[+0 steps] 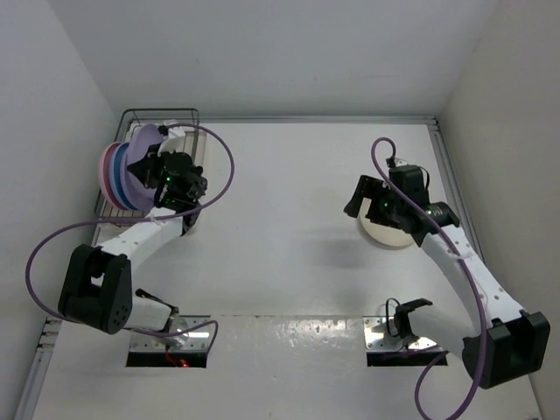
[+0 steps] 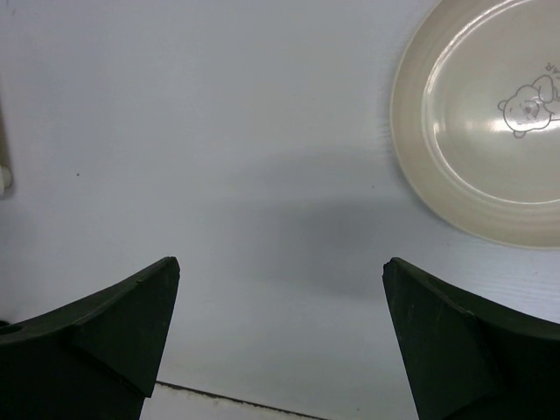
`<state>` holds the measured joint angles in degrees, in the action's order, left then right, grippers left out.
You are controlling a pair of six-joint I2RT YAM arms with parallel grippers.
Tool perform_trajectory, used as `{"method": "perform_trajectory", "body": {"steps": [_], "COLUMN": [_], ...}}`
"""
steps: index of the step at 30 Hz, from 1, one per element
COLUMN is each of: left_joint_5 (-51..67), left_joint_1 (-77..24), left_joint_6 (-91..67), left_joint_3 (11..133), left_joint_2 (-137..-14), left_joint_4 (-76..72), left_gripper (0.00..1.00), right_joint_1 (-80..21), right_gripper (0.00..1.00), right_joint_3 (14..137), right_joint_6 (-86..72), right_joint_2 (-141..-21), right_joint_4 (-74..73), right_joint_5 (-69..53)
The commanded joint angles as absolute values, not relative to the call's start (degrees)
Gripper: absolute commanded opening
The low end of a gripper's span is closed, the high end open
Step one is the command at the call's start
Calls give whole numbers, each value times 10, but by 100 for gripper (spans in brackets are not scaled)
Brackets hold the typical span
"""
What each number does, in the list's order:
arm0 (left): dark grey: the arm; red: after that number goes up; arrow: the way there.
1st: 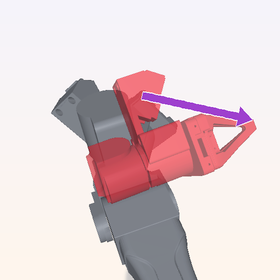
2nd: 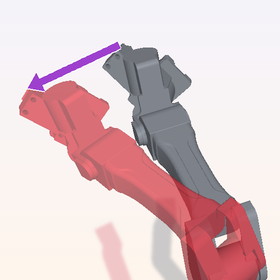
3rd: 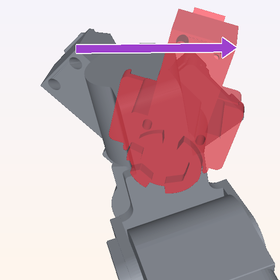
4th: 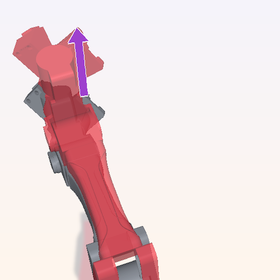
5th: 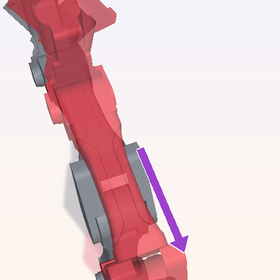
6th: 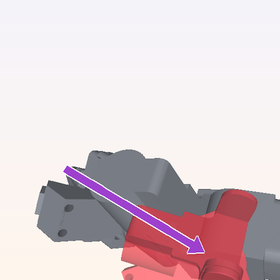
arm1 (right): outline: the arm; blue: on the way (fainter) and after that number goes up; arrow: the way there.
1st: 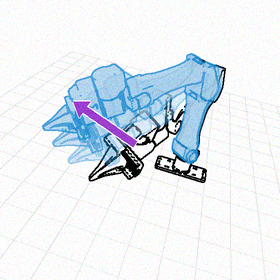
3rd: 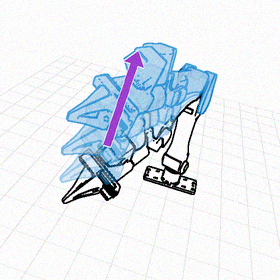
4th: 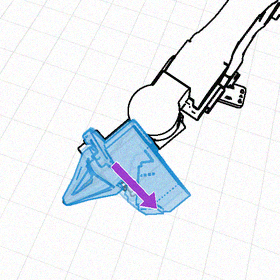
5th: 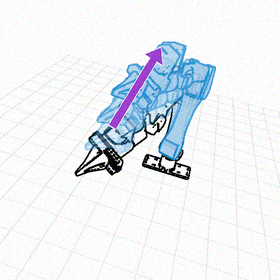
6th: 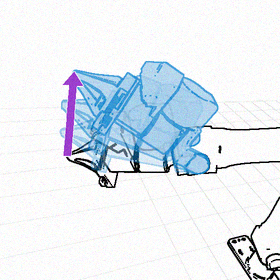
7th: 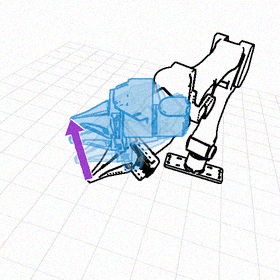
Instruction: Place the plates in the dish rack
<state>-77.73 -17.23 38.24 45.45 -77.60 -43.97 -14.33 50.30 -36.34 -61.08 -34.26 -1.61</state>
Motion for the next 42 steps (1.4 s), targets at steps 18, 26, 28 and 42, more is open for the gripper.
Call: {"method": "perform_trajectory", "body": {"steps": [18, 26, 28, 42], "left_joint_5": [-764, -709, -704, -688], "left_joint_1": [-139, -181, -188, -123], "left_joint_6": [427, 774, 814, 93], "left_joint_3": [487, 374, 367, 605], "left_joint_2": [-773, -840, -862, -854], "left_joint_4": [-417, -904, -961, 40], "left_gripper": [0, 0, 0, 55], "right_joint_1": [-143, -146, -143, -112], "right_gripper": [100, 100, 100, 100], "right_joint_3": [421, 416, 412, 412], "right_joint_6": [-369, -374, -376, -385], "right_joint_2": [-527, -483, -474, -526], "right_joint_4": [-254, -274, -279, -347], "right_joint_5": [16, 33, 38, 36]}}
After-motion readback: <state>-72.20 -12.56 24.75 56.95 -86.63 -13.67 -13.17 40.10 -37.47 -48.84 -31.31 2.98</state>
